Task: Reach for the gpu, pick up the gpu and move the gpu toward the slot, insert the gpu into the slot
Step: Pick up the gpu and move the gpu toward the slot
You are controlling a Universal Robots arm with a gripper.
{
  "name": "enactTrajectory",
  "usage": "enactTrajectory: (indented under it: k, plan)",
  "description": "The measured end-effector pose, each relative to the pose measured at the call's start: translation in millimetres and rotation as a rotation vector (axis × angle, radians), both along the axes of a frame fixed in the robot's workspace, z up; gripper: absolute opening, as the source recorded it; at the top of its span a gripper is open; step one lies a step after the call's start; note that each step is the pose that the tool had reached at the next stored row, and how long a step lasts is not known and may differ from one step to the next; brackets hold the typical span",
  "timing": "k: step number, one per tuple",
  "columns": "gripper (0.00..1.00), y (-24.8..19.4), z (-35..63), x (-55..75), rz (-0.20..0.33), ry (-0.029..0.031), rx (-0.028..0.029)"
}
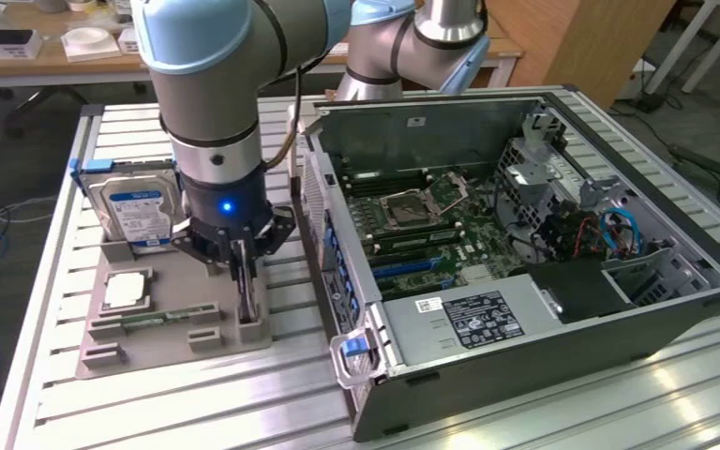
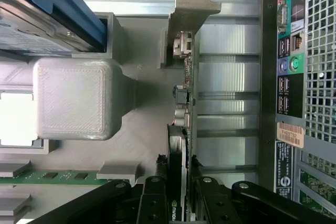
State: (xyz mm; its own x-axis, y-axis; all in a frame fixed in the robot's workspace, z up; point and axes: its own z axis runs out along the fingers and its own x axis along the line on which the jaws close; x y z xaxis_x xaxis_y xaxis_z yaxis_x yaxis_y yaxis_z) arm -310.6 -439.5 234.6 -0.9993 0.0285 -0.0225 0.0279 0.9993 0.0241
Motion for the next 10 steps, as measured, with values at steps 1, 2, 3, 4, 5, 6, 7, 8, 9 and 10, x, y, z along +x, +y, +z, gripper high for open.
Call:
enactTrajectory:
  k: [1,2,3,4,5,6,7,8,9,10]
  plan:
    - [0.26,0.0,3.6,0.0,0.0,-0.0001,0.0001]
    - [0.26,0.0,8.2,0.0,0.0,0.0004,-0.0001]
    - [0.26,0.0,12.6,0.0,0.0,0.0004,-0.0001]
    - [0.26,0.0,17.1,0.0,0.0,0.0004,-0.0002]
    - [0.26,0.0,21.6,0.0,0.0,0.0004,-0.0002]
    - [0.26,0.0,26.1,0.0,0.0,0.0004,-0.0001]
    - [0.26,0.0,30.2,0.0,0.0,0.0004,-0.0001]
    - [0.26,-0.1,34.3,0.0,0.0,0.0006,-0.0002]
    - [0.26,-0.1,37.9,0.0,0.0,0.0008,-0.0002]
    - [0.26,-0.1,41.4,0.1,0.0,0.0012,-0.0002]
